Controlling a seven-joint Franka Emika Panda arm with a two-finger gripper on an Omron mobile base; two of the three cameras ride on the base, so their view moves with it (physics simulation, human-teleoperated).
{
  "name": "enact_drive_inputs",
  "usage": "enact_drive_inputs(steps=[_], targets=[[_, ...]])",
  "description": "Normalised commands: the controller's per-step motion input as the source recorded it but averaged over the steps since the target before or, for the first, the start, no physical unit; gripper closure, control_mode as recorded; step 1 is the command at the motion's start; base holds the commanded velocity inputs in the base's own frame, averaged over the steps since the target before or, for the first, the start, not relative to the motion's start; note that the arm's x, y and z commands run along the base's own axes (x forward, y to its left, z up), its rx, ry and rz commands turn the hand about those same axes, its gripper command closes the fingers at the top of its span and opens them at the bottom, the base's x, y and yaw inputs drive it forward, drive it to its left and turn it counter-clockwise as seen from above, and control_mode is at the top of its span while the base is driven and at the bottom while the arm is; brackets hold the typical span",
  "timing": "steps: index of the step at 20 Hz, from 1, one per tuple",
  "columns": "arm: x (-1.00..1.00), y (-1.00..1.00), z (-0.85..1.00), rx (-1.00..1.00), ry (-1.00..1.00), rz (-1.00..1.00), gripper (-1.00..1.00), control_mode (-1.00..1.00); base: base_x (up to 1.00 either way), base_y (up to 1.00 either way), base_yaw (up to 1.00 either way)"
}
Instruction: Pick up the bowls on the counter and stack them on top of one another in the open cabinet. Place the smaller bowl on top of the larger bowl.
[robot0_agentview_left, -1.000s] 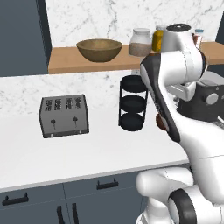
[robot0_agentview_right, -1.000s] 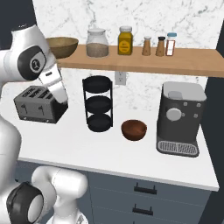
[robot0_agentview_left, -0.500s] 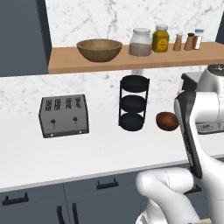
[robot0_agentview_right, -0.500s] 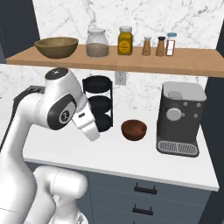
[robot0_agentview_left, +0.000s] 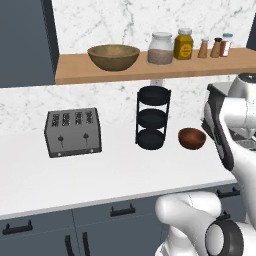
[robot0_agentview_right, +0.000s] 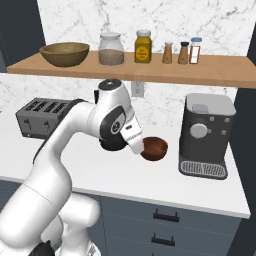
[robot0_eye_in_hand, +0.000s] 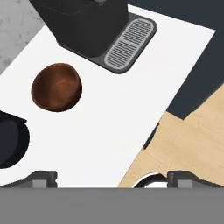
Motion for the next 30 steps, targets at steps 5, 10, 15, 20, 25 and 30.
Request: enact_drive_inputs(steps=[5, 10, 15, 20, 25, 30], targets=[[0.29, -0.3, -0.73, 0.16, 0.02, 0.0, -1.0, -1.0, 0.0, 0.0, 0.0], [0.12, -0.04, -0.62, 0.04, 0.0, 0.0, -1.0, -1.0, 0.0, 0.0, 0.0], [0.26, 0.0, -0.45, 0.0, 0.0, 0.0, -1.0, -1.0, 0.0, 0.0, 0.0], [0.41, 0.0, -0.26, 0.0, 0.0, 0.0, -1.0, -1.0, 0.0, 0.0, 0.0], [0.37, 0.0, -0.1, 0.0, 0.0, 0.0, -1.0, -1.0, 0.0, 0.0, 0.0], [0.4, -0.01, -0.12, 0.0, 0.0, 0.0, -1.0, -1.0, 0.0, 0.0, 0.0]])
